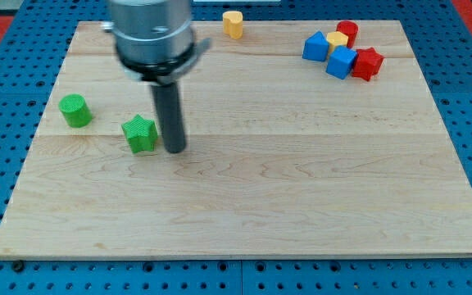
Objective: Separate the yellow hexagon from the red circle
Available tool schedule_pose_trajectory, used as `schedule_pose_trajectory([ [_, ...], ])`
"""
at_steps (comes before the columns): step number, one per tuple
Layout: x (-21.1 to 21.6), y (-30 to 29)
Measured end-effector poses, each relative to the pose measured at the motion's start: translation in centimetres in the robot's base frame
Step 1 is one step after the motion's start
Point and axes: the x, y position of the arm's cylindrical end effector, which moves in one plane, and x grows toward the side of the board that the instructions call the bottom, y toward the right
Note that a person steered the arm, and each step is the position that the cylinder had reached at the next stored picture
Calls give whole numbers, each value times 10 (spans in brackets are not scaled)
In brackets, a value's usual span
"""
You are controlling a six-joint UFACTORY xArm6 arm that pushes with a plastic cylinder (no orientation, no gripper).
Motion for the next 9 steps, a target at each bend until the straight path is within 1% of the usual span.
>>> schedule_pose_trajectory([
  [1,-33,-44],
  [2,-39,-56],
  [4,-35,-49],
  [5,-17,-3],
  [6,-13,95],
  [8,-10,355],
  [9,-22,404],
])
